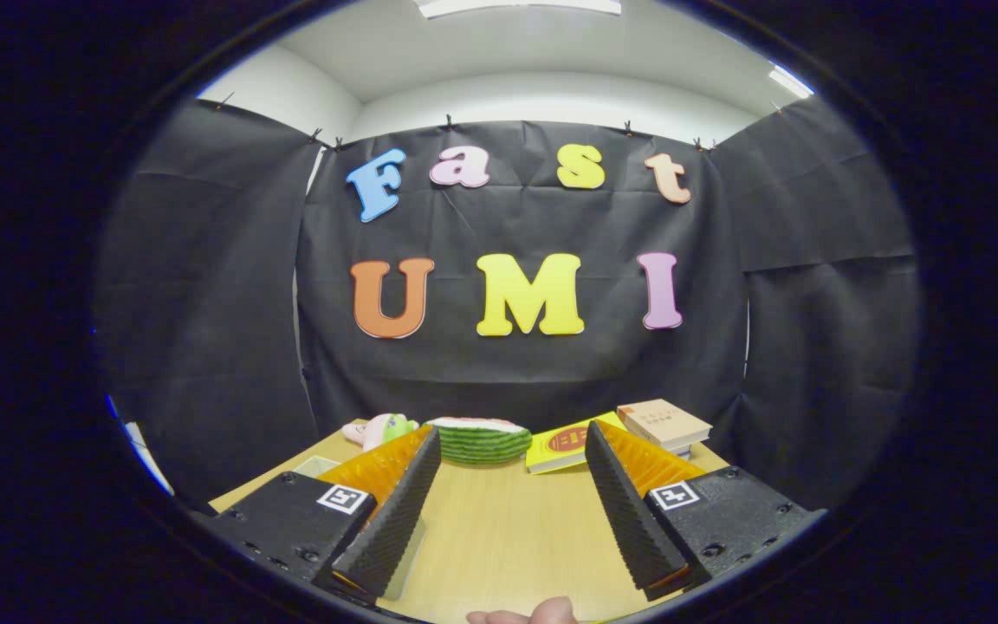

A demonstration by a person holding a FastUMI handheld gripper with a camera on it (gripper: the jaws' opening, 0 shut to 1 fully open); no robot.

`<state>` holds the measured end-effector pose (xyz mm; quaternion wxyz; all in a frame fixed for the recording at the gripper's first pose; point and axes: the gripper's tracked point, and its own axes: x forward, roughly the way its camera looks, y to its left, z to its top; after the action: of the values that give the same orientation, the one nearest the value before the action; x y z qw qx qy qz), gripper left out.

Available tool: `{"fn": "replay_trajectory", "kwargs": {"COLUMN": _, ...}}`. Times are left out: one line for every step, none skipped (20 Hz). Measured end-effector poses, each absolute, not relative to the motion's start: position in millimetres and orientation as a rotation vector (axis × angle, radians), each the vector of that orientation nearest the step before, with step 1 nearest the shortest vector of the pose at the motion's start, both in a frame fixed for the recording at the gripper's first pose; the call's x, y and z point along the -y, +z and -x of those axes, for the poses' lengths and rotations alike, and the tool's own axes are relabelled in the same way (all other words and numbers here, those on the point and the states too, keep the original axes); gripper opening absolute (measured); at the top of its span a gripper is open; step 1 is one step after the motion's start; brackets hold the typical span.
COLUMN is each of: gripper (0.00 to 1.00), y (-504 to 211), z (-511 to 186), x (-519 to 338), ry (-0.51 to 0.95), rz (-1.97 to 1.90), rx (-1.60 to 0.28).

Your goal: Open the storage box then place both shoes into the box .Put the left shoe in first, then the right shoe, with the right side of both shoes facing outward in a uniform manner.

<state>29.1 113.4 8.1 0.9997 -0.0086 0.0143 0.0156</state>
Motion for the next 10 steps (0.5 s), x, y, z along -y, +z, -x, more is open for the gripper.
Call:
{"fn": "replay_trajectory", "kwargs": {"gripper": 1.00, "y": 4, "z": -25, "x": -108, "ry": 0.020, "rz": 0.003, "rx": -0.023}}
{"fn": "replay_trajectory", "kwargs": {"gripper": 1.00, "y": 3, "z": -21, "x": -104, "ry": 0.011, "rz": -0.007, "rx": -0.010}}
{"fn": "replay_trajectory", "kwargs": {"gripper": 1.00, "y": -3, "z": -26, "x": -91, "ry": 0.002, "rz": -0.014, "rx": 0.004}}
{"fn": "replay_trajectory", "kwargs": {"gripper": 1.00, "y": -2, "z": -25, "x": -84, "ry": -0.011, "rz": -0.013, "rx": 0.013}}
{"fn": "replay_trajectory", "kwargs": {"gripper": 1.00, "y": 0, "z": -23, "x": -77, "ry": -0.024, "rz": -0.006, "rx": 0.026}}
{"fn": "replay_trajectory", "kwargs": {"gripper": 1.00, "y": 2, "z": -24, "x": -72, "ry": -0.036, "rz": 0.002, "rx": 0.034}}
{"fn": "replay_trajectory", "kwargs": {"gripper": 1.00, "y": 2, "z": -24, "x": -69, "ry": -0.040, "rz": 0.003, "rx": 0.034}}
{"fn": "replay_trajectory", "kwargs": {"gripper": 1.00, "y": 1, "z": -24, "x": -69, "ry": -0.036, "rz": 0.001, "rx": 0.031}}
{"fn": "replay_trajectory", "kwargs": {"gripper": 1.00, "y": 1, "z": -25, "x": -70, "ry": -0.030, "rz": -0.001, "rx": 0.029}}
{"fn": "replay_trajectory", "kwargs": {"gripper": 1.00, "y": -1, "z": -26, "x": -71, "ry": -0.026, "rz": -0.001, "rx": 0.020}}
